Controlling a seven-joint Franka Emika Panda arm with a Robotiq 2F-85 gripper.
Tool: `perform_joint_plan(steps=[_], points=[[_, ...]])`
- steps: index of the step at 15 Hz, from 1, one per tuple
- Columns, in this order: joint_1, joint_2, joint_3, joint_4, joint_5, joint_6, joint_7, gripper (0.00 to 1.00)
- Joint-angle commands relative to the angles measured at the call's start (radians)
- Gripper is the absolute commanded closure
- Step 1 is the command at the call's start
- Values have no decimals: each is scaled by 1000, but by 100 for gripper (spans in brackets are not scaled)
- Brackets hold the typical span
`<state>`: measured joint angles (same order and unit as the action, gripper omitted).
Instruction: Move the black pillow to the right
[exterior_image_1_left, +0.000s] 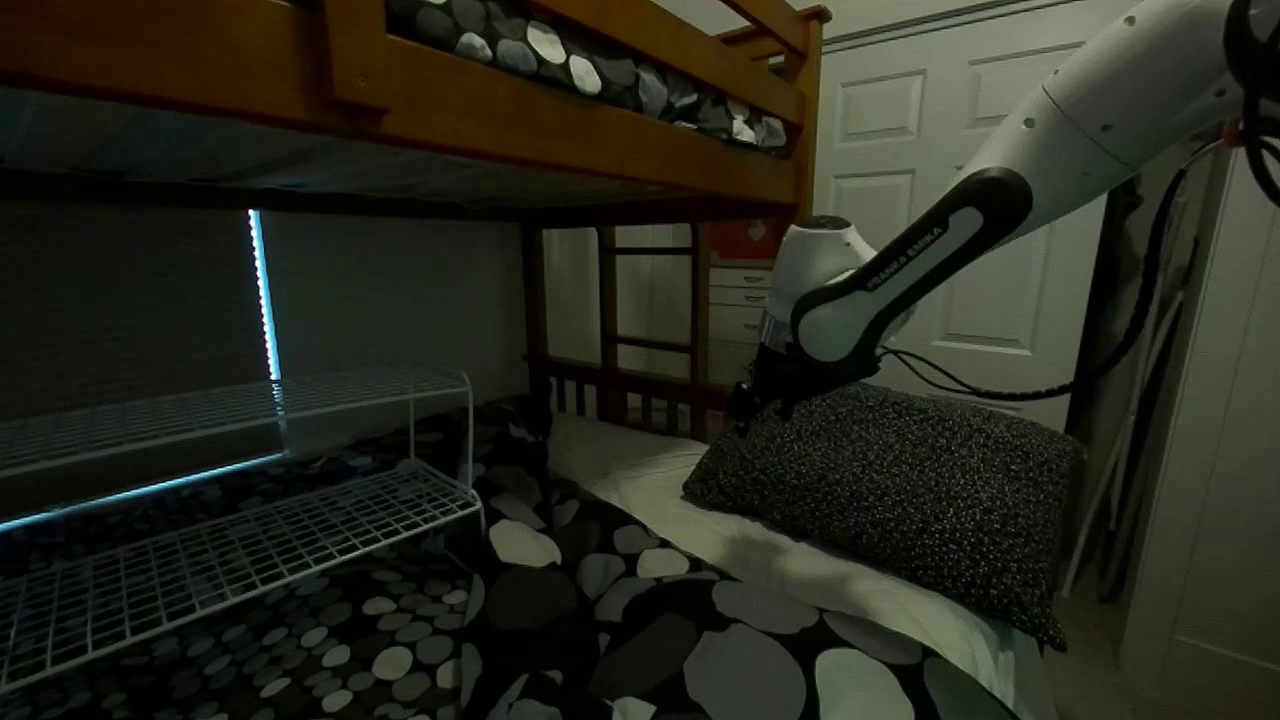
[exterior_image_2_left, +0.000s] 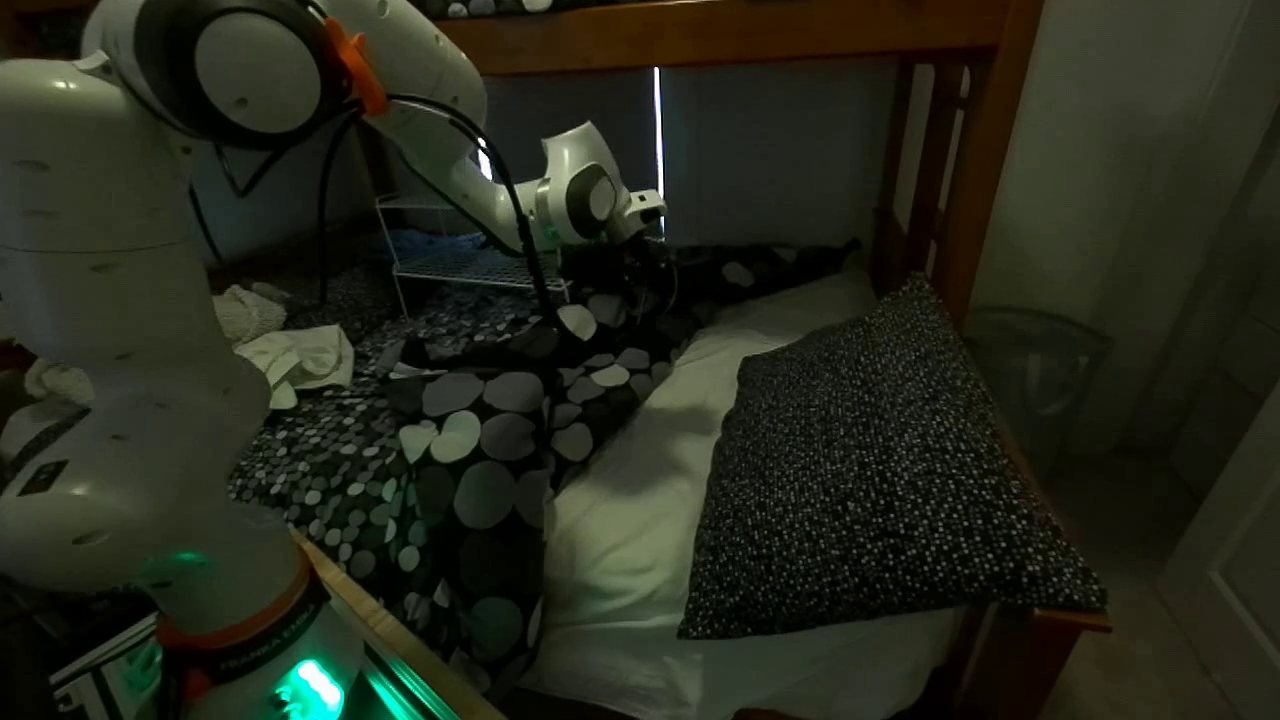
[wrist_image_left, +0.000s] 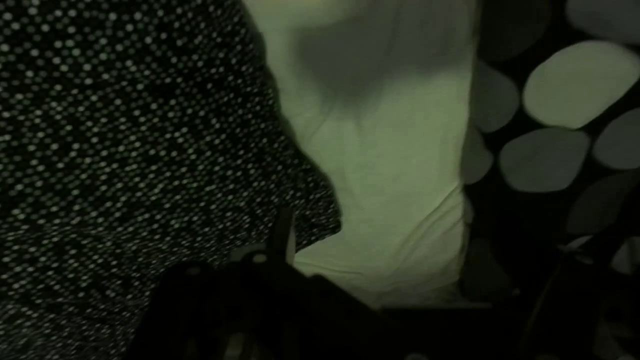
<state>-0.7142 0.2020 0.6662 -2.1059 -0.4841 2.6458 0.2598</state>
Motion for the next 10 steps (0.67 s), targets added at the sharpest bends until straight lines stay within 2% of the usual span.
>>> perform_joint_plan(steps=[1, 3, 4, 5, 7, 8, 9, 10], points=[[-146, -85, 188, 22, 277, -268, -268, 0], [-164, -161, 195, 39, 435, -437, -420, 0], [21, -231, -11, 34, 505, -522, -472, 0], [61, -250, -62, 46, 501, -612, -478, 0], [198, -276, -216, 93, 487, -798, -530, 0], [289, -229, -291, 82, 448, -690, -466, 0], [341, -250, -349, 93, 448, -752, -484, 0], [363, -264, -374, 99, 448, -777, -493, 0]])
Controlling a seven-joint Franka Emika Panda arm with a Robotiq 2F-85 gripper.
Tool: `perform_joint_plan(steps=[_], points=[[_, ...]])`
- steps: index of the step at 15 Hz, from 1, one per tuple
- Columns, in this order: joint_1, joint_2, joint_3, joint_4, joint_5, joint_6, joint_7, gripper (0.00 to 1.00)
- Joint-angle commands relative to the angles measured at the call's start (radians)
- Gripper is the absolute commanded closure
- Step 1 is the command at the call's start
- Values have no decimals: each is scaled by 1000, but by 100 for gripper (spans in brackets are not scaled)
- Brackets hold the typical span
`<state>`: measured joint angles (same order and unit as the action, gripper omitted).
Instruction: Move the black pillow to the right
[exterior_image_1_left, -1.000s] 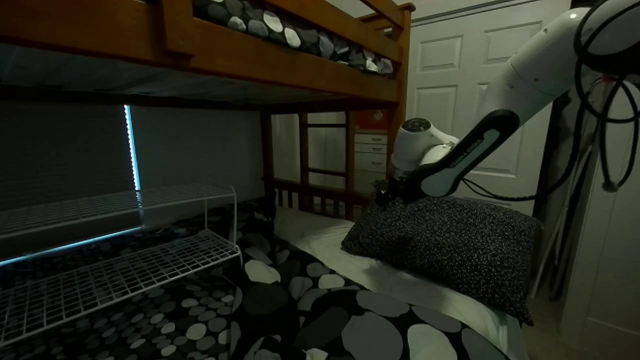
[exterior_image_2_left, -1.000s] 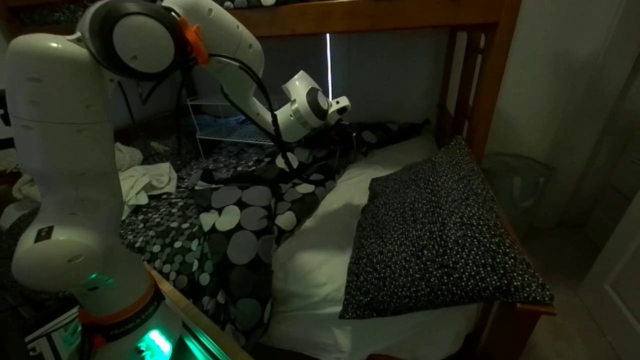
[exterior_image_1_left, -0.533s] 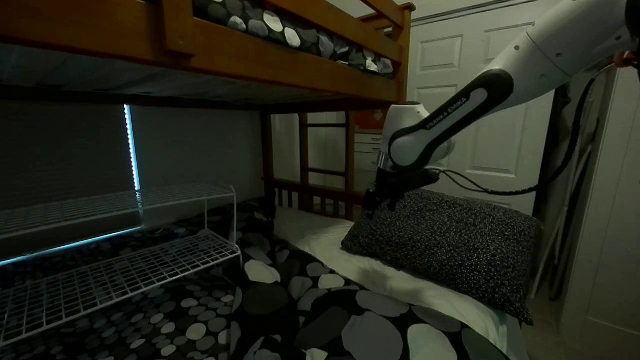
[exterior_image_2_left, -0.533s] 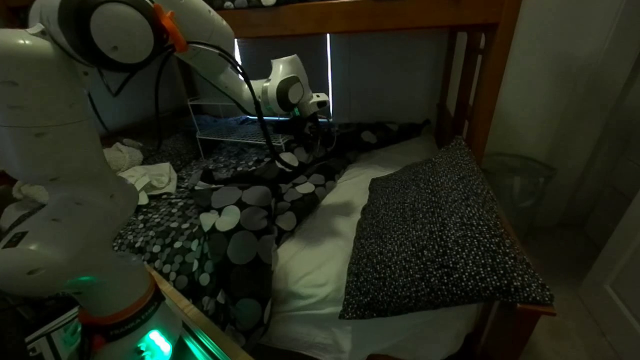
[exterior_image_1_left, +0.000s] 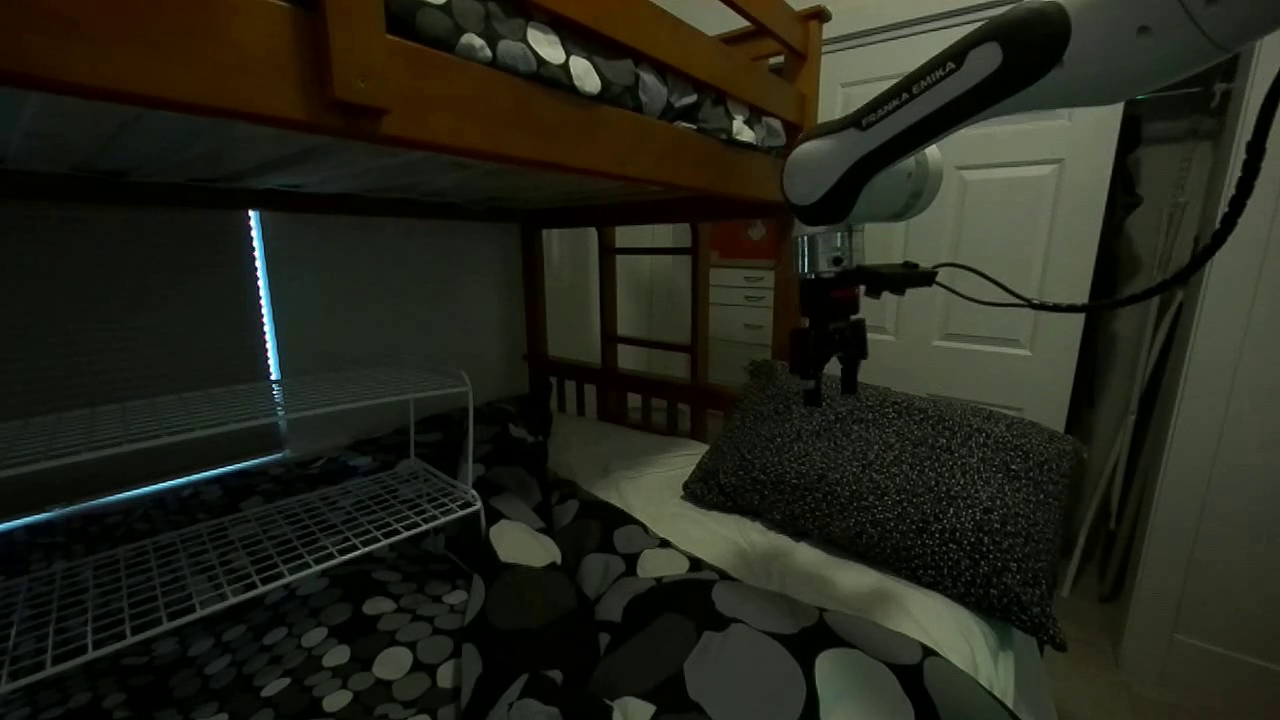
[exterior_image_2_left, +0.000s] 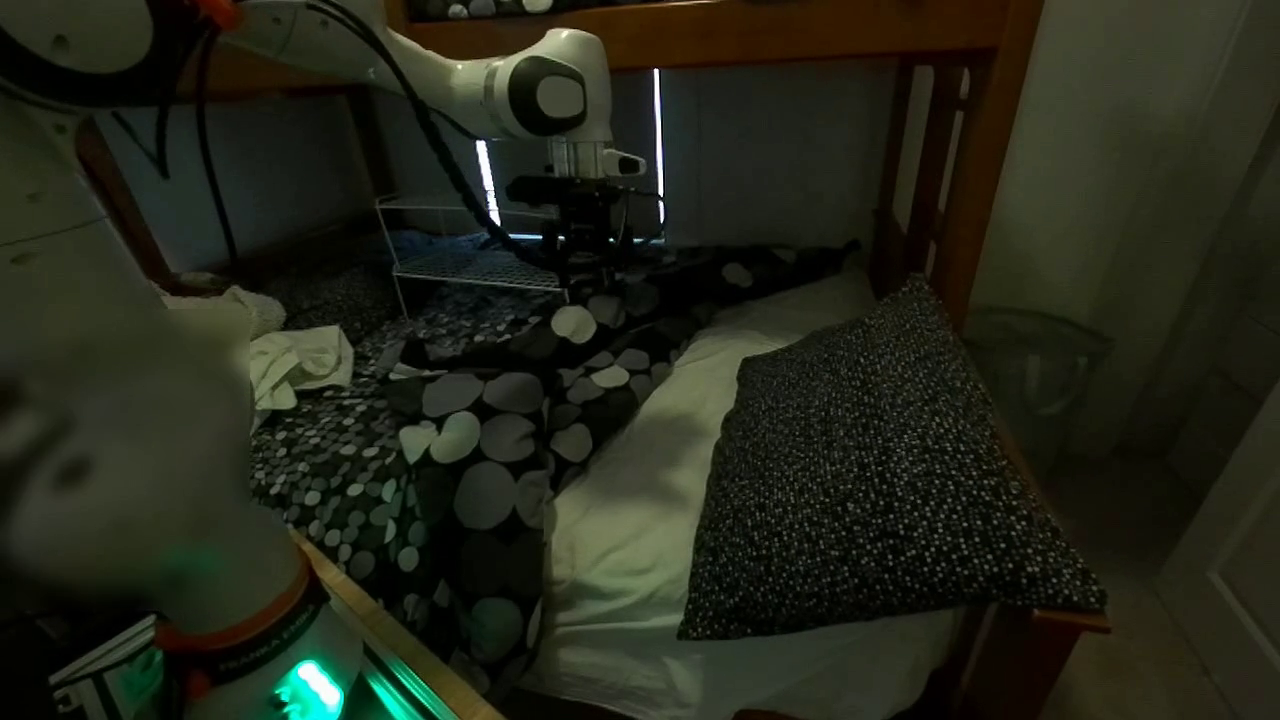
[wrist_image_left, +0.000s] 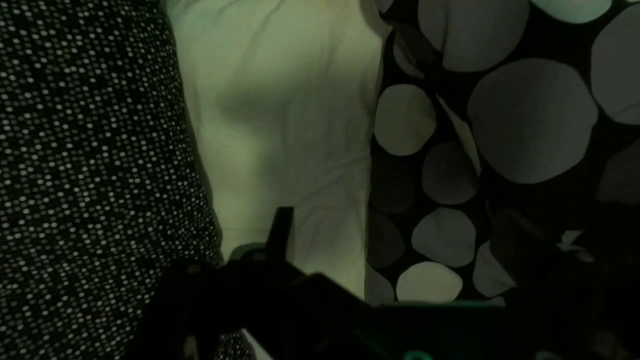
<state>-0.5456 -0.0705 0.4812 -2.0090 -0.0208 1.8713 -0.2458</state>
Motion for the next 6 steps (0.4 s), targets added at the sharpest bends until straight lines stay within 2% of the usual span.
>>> perform_joint_plan(steps=[1, 6], points=[[205, 2, -198, 3, -16, -11, 8, 0], [209, 9, -202, 3, -14, -12, 2, 0]])
